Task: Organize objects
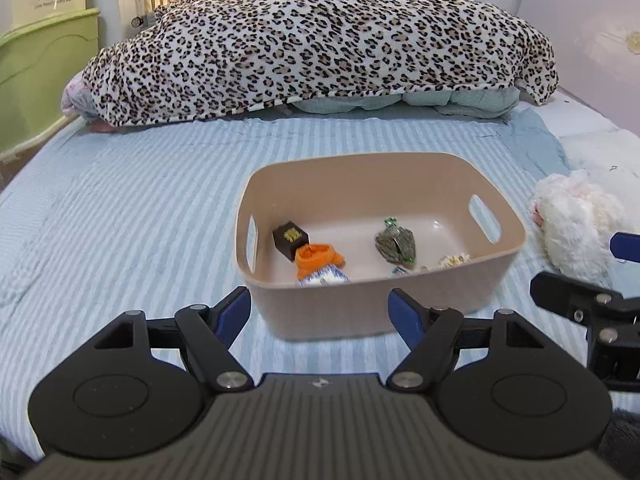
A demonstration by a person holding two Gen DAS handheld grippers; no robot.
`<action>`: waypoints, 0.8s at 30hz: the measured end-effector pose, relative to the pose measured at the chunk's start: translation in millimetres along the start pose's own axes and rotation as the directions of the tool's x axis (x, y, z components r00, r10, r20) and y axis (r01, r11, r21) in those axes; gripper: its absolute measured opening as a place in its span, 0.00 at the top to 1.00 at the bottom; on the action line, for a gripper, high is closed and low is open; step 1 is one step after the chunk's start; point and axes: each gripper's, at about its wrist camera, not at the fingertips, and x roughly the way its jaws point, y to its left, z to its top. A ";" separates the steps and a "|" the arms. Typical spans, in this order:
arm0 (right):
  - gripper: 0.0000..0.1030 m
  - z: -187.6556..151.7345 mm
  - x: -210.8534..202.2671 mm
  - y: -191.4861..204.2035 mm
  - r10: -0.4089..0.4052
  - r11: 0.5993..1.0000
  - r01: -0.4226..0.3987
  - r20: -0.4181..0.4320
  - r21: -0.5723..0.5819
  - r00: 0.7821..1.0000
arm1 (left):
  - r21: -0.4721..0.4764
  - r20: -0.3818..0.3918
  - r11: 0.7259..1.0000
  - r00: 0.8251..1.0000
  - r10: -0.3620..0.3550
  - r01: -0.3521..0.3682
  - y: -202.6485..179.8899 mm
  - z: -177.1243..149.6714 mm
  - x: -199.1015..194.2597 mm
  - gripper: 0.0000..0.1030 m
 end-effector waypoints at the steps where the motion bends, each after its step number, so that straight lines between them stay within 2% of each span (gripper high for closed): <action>1: 0.00 -2.2 -4.7 0.5 0.003 1.000 -0.003 0.005 0.005 1.000 | -0.008 -0.001 1.000 1.000 -0.008 0.007 1.3 -4.1 -3.9 0.26; 13: 0.00 -42.7 -42.0 -1.0 0.077 0.993 -0.077 -0.002 0.095 0.997 | -0.006 0.018 0.999 0.999 -0.038 0.038 11.1 -53.2 -45.9 0.26; 24: 0.00 -78.8 -62.3 4.3 0.081 0.991 -0.078 -0.019 0.107 0.997 | -0.002 0.036 0.998 0.997 -0.066 0.066 11.5 -84.2 -79.9 0.26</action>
